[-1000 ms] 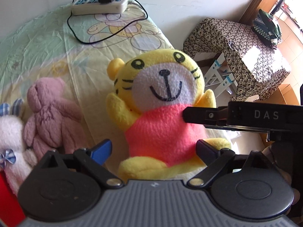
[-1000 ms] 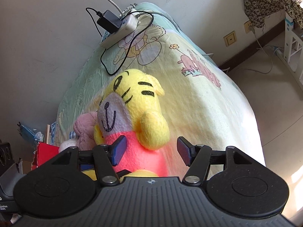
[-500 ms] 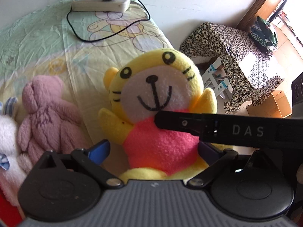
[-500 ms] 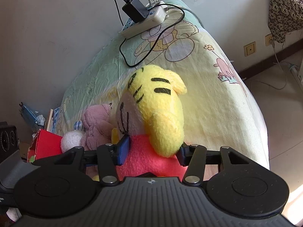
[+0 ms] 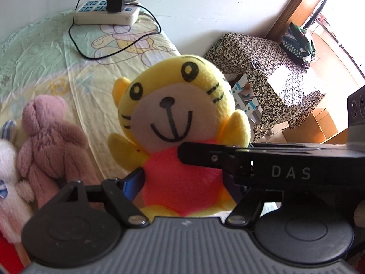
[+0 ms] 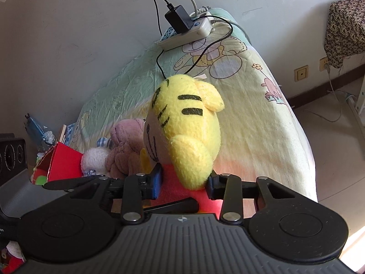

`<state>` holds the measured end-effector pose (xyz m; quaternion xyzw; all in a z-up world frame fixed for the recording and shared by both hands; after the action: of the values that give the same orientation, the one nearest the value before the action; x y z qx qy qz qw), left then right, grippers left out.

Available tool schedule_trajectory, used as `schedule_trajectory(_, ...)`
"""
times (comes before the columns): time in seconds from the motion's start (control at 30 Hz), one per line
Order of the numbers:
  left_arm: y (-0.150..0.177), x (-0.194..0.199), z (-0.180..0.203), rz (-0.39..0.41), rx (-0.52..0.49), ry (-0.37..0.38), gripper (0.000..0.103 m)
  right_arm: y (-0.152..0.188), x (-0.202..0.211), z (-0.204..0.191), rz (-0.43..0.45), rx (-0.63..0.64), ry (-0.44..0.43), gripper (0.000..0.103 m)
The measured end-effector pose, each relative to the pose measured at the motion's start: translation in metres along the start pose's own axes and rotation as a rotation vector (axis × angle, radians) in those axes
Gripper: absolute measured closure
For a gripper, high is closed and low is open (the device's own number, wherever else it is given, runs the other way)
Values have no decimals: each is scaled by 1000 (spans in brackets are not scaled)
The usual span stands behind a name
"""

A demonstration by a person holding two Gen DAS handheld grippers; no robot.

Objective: Organize objects
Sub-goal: 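Close the right gripper on the yellow tiger plush's head, then lift the yellow tiger with the right gripper and carry it over the red box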

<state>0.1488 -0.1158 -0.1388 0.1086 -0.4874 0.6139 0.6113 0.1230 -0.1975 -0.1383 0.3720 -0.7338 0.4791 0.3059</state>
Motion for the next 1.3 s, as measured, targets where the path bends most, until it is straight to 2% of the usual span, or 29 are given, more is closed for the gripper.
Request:
schedule_trajectory(0.3,16,23,26,38,-69,12,37,14,30,-14,37,32,19,64)
schedule_trajectory(0.4,20,34,35,63,-93,9,37,21,38,-23,37,42,1,65)
schedule_trajectory(0.53,29,48,45,94,-134,-28,37,28,45,-33,46,50,-10,65)
schedule_trajectory(0.73,44,70,45,135,-119,-30,37,39,55,-49,51,67,-37,65)
schedule_trajectory(1.0,66,108,44,211,-115,-72,37,50,68,-82,58,99,-92,66)
schedule_trajectory(1.3,79,176,32,340,-120,-72,38,54,95,-139,149,132,-129,66)
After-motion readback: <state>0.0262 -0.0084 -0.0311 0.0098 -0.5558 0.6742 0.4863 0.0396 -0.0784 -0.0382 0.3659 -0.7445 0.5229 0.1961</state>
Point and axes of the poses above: each gripper's, at about its wrist camera, not at the fingertips, and x roughly against the way its jaws point, z to its right, y to its underside, the point moved 6 cm from there along -x, roughly the way its jaws point, and after that the axes turned 15 degrees about y, right-handed, at the moved point
